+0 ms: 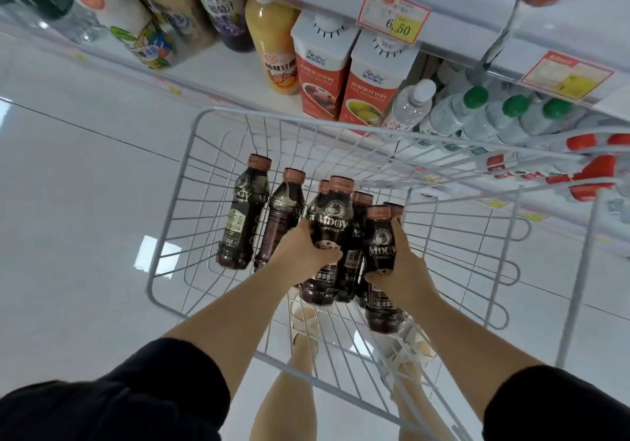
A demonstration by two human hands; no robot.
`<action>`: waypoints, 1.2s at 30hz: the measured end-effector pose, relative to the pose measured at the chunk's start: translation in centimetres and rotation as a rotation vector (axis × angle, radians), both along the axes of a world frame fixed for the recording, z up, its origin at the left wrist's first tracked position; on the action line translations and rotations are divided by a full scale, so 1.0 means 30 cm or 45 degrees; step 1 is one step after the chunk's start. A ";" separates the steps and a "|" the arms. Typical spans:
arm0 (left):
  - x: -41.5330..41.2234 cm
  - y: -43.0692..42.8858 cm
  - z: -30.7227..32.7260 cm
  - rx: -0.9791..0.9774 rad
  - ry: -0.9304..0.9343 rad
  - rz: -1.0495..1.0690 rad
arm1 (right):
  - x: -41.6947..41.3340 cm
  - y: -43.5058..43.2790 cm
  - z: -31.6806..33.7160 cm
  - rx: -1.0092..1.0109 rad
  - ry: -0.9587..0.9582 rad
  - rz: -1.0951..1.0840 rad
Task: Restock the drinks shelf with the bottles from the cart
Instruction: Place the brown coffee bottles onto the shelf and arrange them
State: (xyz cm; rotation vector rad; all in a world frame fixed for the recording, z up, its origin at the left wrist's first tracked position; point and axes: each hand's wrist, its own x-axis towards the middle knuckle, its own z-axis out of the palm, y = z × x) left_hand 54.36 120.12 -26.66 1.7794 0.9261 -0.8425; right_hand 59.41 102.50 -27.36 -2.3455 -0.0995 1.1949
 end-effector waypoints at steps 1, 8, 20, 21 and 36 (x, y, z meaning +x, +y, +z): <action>0.007 0.002 0.018 -0.002 0.000 0.011 | 0.009 0.001 0.017 0.024 0.020 -0.053; 0.067 -0.026 0.300 -0.066 -0.122 0.074 | 0.090 0.002 0.339 0.150 -0.001 -0.297; 0.068 -0.228 1.138 0.148 -0.844 0.175 | 0.193 -0.182 1.254 0.534 -0.344 -0.300; 0.072 -0.257 1.209 0.165 -0.939 0.202 | 0.199 -0.204 1.327 0.573 -0.391 -0.298; 0.252 -0.557 2.048 0.141 -1.811 0.205 | 0.311 -0.510 2.217 1.129 -0.963 -0.293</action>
